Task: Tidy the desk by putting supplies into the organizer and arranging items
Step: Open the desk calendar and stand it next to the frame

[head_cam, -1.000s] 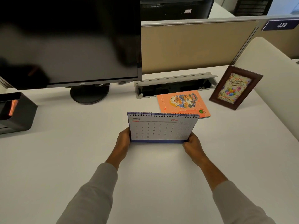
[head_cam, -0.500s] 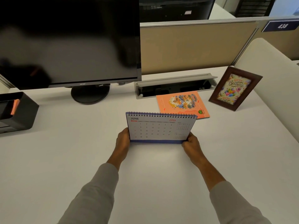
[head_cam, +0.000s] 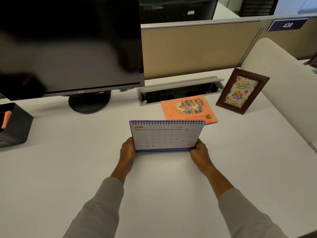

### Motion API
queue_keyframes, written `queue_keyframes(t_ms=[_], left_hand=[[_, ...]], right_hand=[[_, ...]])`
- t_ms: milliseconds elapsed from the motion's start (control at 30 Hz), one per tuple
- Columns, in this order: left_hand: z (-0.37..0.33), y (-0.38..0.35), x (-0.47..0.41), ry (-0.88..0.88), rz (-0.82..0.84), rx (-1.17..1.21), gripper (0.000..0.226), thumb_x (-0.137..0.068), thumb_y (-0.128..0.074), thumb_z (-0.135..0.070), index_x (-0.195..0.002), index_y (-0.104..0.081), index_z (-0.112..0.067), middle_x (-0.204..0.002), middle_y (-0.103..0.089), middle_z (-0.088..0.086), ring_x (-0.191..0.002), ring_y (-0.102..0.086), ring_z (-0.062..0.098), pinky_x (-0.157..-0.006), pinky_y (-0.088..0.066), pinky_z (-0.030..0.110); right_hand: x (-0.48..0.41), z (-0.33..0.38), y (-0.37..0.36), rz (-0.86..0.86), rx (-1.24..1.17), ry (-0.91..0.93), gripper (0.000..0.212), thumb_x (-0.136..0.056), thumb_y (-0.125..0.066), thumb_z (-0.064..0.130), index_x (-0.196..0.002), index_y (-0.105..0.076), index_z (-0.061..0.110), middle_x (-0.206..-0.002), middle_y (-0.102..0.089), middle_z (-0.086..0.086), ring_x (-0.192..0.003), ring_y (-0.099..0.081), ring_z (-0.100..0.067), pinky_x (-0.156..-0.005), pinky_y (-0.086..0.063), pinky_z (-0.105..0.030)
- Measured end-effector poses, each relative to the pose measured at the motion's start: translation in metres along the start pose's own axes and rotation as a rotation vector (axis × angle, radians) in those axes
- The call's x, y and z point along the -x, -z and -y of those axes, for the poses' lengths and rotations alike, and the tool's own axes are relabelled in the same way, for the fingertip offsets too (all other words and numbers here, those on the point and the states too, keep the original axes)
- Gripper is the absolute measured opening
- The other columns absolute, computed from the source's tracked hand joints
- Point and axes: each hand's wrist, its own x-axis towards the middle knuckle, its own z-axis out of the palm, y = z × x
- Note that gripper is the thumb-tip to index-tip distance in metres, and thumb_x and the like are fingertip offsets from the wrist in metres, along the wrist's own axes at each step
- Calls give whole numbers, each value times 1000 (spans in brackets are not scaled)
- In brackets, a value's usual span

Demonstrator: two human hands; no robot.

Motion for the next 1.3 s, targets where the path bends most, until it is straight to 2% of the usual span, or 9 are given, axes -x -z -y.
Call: queue_keyframes(t_ms=[267,367,533,667,800,900,1033,1167,1300], left_hand=[[2,4,-2,-30,38,-13,50,-85,-36,-49,-114,-65,-21,-109,-72,5,-100,-68,28,-94,-56,49],[3,4,-1,-43,45,-9,48,-85,-37,-48,-113,-65,-21,-108,-71,5,-100,-68,27,-93,-56,47],[4,5,-2,-67,37,-5,43,-89,-37,-46,-113,-62,-21,-108,-70,3,-101,-67,23,-86,-56,37],[8,6,-3,-117,14,-22,29,-106,-35,-30,-119,-56,-15,-111,-66,4,-102,-65,21,-77,-51,27],[13,6,-2,-141,8,-2,28,-106,-33,-28,-116,-57,-17,-111,-67,3,-104,-65,21,-78,-52,27],[13,5,0,-154,-11,10,26,-106,-34,-27,-107,-60,-21,-107,-68,2,-102,-66,22,-77,-52,27],[17,5,3,-188,-95,60,25,-104,-42,-22,-99,-66,-23,-102,-72,2,-100,-69,24,-82,-57,34],[20,-4,13,-176,-235,97,24,-103,-46,-30,-103,-70,-31,-103,-73,-4,-99,-69,21,-86,-59,38],[10,-22,25,-101,-322,114,32,-105,-37,-32,-110,-66,-18,-106,-68,4,-98,-63,26,-81,-50,36]], right_hand=[[8,10,-10,-88,-3,-45,69,-76,-42,-19,-124,-53,29,-116,-62,3,-113,-56,-24,-94,-56,-39],[9,12,-13,-116,-2,-56,66,-78,-42,-19,-126,-53,25,-118,-61,1,-113,-56,-26,-88,-56,-34],[9,15,-15,-132,-16,-68,62,-81,-42,-18,-124,-53,25,-116,-59,1,-112,-55,-24,-88,-54,-34],[7,13,-14,-127,-20,-65,62,-82,-42,-18,-123,-54,27,-117,-60,0,-113,-55,-26,-96,-55,-44],[7,10,-15,-131,-19,-60,60,-84,-44,-17,-123,-52,28,-117,-60,0,-113,-55,-26,-96,-53,-44],[5,7,-12,-115,-19,-59,63,-81,-43,-18,-123,-53,29,-119,-62,1,-112,-56,-25,-93,-56,-41],[1,3,-4,-62,-20,-58,66,-75,-42,-17,-122,-57,27,-119,-66,1,-113,-59,-25,-92,-58,-44],[0,0,1,-3,-57,-43,65,-77,-46,-16,-124,-56,26,-117,-66,2,-114,-59,-22,-95,-57,-45],[0,-3,7,64,-114,-10,62,-77,-45,-17,-122,-56,24,-116,-66,2,-117,-59,-20,-96,-56,-41]])
